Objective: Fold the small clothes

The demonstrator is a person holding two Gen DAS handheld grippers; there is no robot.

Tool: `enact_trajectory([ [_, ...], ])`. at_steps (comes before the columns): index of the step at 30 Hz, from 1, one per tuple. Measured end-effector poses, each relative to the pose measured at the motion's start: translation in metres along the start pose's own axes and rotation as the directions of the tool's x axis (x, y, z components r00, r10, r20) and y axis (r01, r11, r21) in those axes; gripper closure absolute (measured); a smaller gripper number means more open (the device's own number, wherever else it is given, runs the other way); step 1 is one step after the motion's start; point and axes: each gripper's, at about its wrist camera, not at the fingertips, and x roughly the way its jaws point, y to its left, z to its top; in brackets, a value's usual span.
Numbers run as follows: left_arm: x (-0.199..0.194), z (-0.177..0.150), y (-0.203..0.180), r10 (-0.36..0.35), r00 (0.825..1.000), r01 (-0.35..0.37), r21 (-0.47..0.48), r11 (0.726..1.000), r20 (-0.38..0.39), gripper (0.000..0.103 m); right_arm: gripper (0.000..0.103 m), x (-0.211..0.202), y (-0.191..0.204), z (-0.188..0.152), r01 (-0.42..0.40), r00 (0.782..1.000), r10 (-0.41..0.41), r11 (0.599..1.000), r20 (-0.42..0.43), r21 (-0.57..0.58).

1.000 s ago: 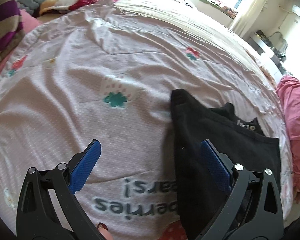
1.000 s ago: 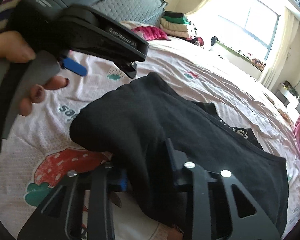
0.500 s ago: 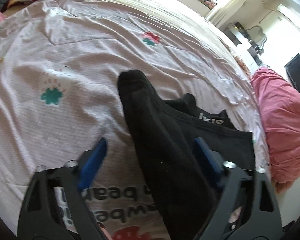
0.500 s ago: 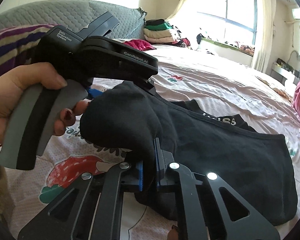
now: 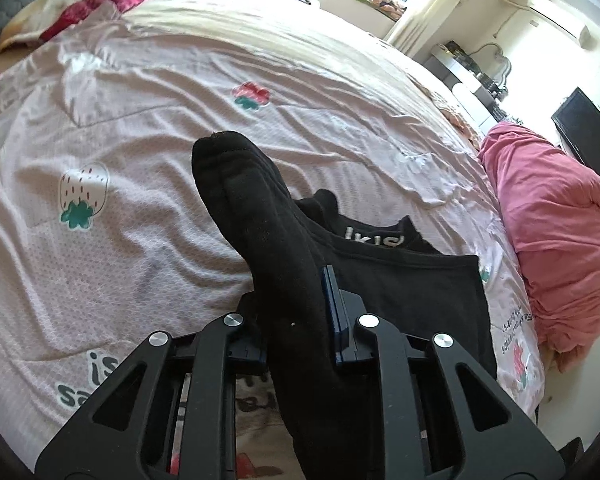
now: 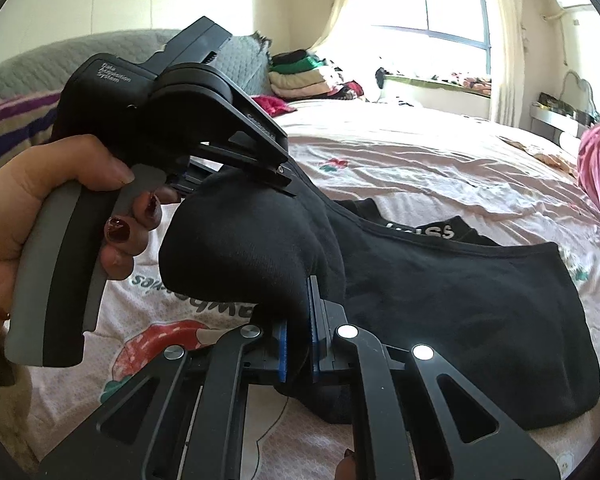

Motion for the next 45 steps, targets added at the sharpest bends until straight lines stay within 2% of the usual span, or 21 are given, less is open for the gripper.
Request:
enact_trajectory([
  [9,-0.015,0.002,-0.042,0.008,1.0,-0.009,0.065,0.998,0.024,0.09,0.096,-0.026,-0.017,0.0,0.006,0.999,-0.008,0.998,0.042,0.065],
  [16,-0.016,0.001,-0.081,0.02,1.0,-0.023,0.126,0.992,0.02,0.09,0.097,-0.046,-0.044,-0.004,-0.003,0.998,-0.007,0.987,0.06,0.159],
  [23,0.002,-0.006,-0.131,0.031,0.999,-0.029,0.182,0.983,-0.009,0.09,0.097,-0.058,-0.08,-0.015,-0.012,0.998,-0.005,0.962,0.061,0.273],
  [27,0.024,-0.011,-0.163,0.052,0.998,-0.042,0.215,0.976,-0.04,0.089,0.097,-0.066,-0.1,-0.026,-0.003,0.998,-0.017,0.944,0.058,0.329],
  [37,0.096,-0.038,-0.229,0.115,0.983,-0.066,0.313,0.947,-0.141,0.089,0.097,-0.075,-0.152,-0.063,0.008,1.0,-0.018,0.851,0.015,0.525],
  [43,0.13,-0.051,-0.25,0.194,0.968,-0.126,0.355,0.926,-0.162,0.082,0.096,-0.077,-0.174,-0.087,-0.059,0.998,0.065,0.756,0.015,0.652],
  [45,0.137,-0.054,-0.255,0.193,0.967,-0.123,0.357,0.926,-0.168,0.078,0.096,-0.078,-0.177,-0.093,-0.07,0.997,0.077,0.73,0.02,0.68],
])
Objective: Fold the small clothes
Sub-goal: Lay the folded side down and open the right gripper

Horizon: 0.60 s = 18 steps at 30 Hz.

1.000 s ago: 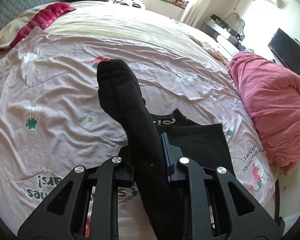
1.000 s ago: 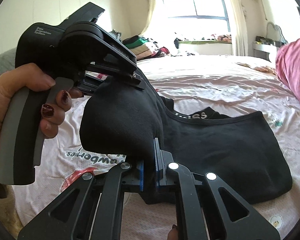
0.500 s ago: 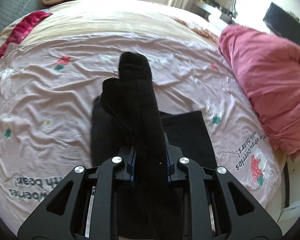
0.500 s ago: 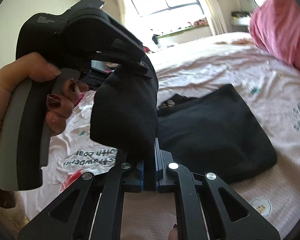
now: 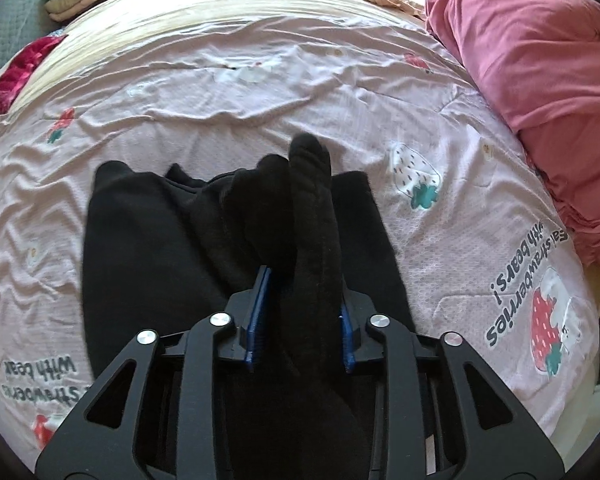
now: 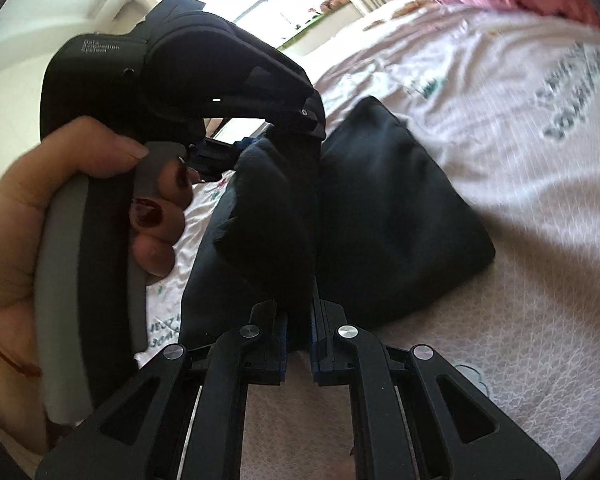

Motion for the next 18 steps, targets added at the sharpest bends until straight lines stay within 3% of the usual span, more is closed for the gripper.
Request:
enact_trajectory([
  [2,0.005,0.0,-0.007,-0.006,1.0,0.006,0.005,1.0,-0.007,0.076,0.096,-0.003,-0.006,-0.001,0.001,1.0,-0.001,1.0,0.0,0.031],
  [5,0.009,0.0,-0.016,-0.03,1.0,0.03,0.017,0.999,-0.01,0.062,0.095,-0.009,-0.017,-0.006,-0.004,1.0,0.005,0.996,-0.001,0.087],
  [10,-0.004,-0.006,-0.019,-0.15,0.988,0.15,0.008,0.989,0.031,0.051,0.096,-0.024,-0.023,-0.017,0.005,1.0,-0.007,0.992,0.017,0.128],
  [14,-0.036,-0.014,0.001,-0.197,0.974,0.201,-0.022,0.979,0.114,0.048,0.096,-0.034,-0.025,-0.025,-0.003,1.0,-0.001,0.987,0.025,0.164],
  [18,-0.065,-0.029,0.031,-0.18,0.968,0.19,-0.043,0.981,0.173,0.041,0.095,-0.045,-0.017,-0.031,0.022,0.999,-0.025,0.992,0.021,0.123],
])
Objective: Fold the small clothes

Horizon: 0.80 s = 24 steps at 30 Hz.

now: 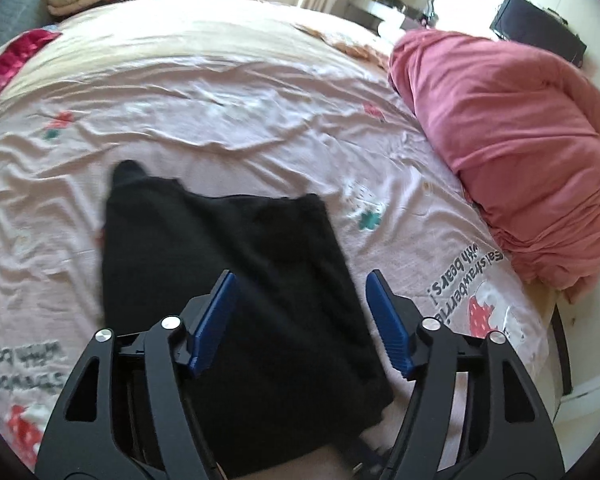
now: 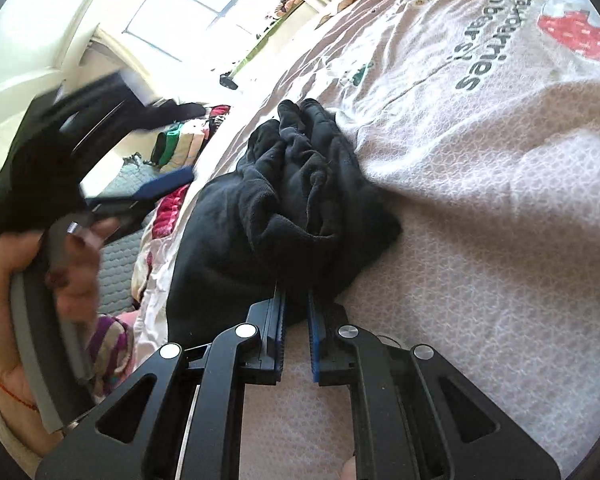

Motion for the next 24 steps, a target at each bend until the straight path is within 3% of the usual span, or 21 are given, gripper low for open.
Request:
enact_trajectory([
  [2,-0.015,-0.009,0.011,0.017,1.0,-0.017,0.008,1.0,0.019,0.04,0.09,-0.006,-0.004,0.013,0.028,1.0,-0.028,0.999,0.007,-0.03],
  [6,-0.046,-0.037,0.029,0.032,0.997,-0.033,0.018,0.999,0.067,0.035,0.088,-0.032,0.004,0.012,0.093,0.995,-0.089,0.988,0.041,-0.123],
  [7,-0.052,-0.043,0.032,0.034,0.996,-0.035,0.015,0.999,0.079,0.033,0.084,-0.039,0.006,0.013,0.114,0.993,-0.107,0.983,0.056,-0.146],
  [8,-0.06,-0.05,0.035,0.036,0.995,-0.037,0.01,0.999,0.095,0.033,0.069,-0.046,0.009,0.012,0.126,0.991,-0.116,0.979,0.067,-0.162],
  [9,-0.065,-0.055,0.037,0.035,0.994,-0.036,0.005,0.999,0.106,0.031,0.06,-0.049,0.009,0.014,0.138,0.989,-0.125,0.974,0.084,-0.179],
  [15,-0.102,-0.088,0.039,0.051,0.98,-0.054,0.01,0.998,0.191,0.016,0.037,-0.084,0.034,0.01,0.215,0.967,-0.16,0.931,0.2,-0.293],
  [17,-0.112,-0.098,0.038,0.055,0.976,-0.06,0.018,0.998,0.213,0.011,0.021,-0.093,0.039,0.008,0.235,0.959,-0.165,0.918,0.232,-0.319],
  [20,-0.123,-0.113,0.036,0.056,0.971,-0.066,0.034,0.997,0.233,0.01,0.008,-0.096,0.05,0.007,0.27,0.944,-0.174,0.895,0.28,-0.355],
  [24,-0.134,-0.13,0.039,0.091,0.964,-0.104,0.038,0.994,0.25,0.01,0.005,-0.111,0.06,-0.001,0.314,0.925,-0.183,0.862,0.334,-0.397],
])
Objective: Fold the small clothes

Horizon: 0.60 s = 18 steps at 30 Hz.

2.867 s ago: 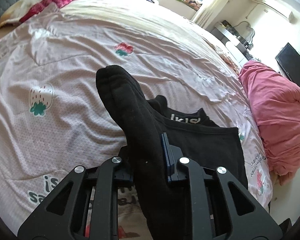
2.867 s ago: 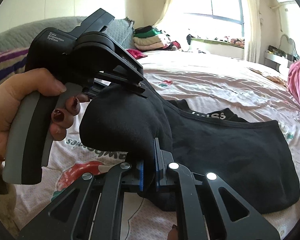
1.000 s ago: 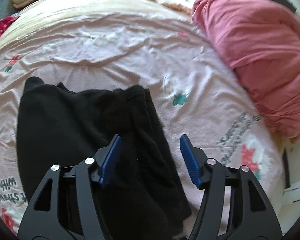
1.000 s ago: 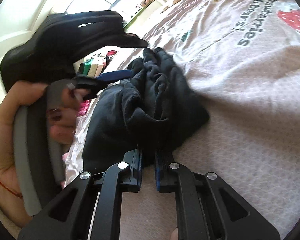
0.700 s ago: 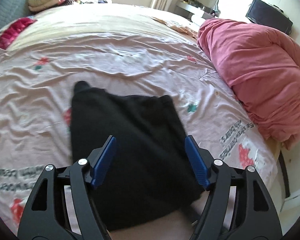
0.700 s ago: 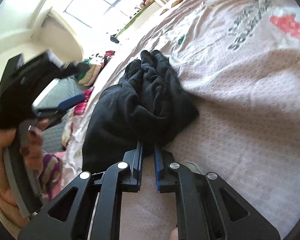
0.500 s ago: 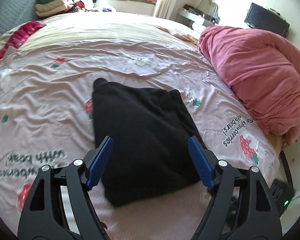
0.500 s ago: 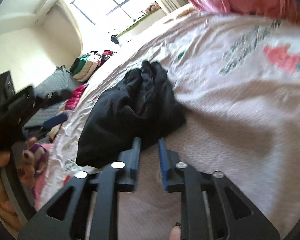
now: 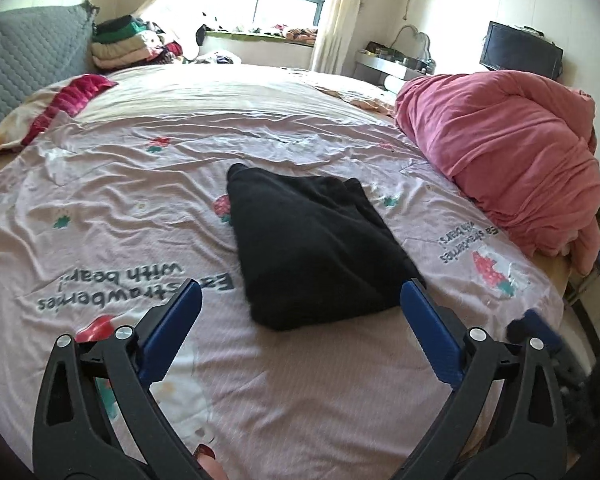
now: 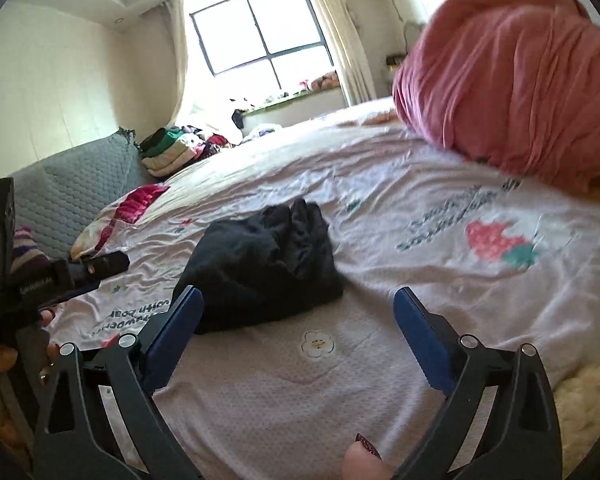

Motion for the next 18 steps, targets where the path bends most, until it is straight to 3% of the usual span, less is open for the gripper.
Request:
enact_trajectory([
  [10,-0.01,-0.039,0.017,0.04,0.999,-0.04,-0.006,0.999,-0.014,0.01,0.005,-0.007,0.014,-0.015,0.023,1.0,-0.023,0.992,0.002,-0.124],
  [18,-0.003,-0.072,0.027,0.073,0.996,-0.073,-0.008,0.997,-0.044,0.01,0.005,0.009,0.022,-0.046,0.026,0.995,-0.045,0.978,-0.087,-0.206],
])
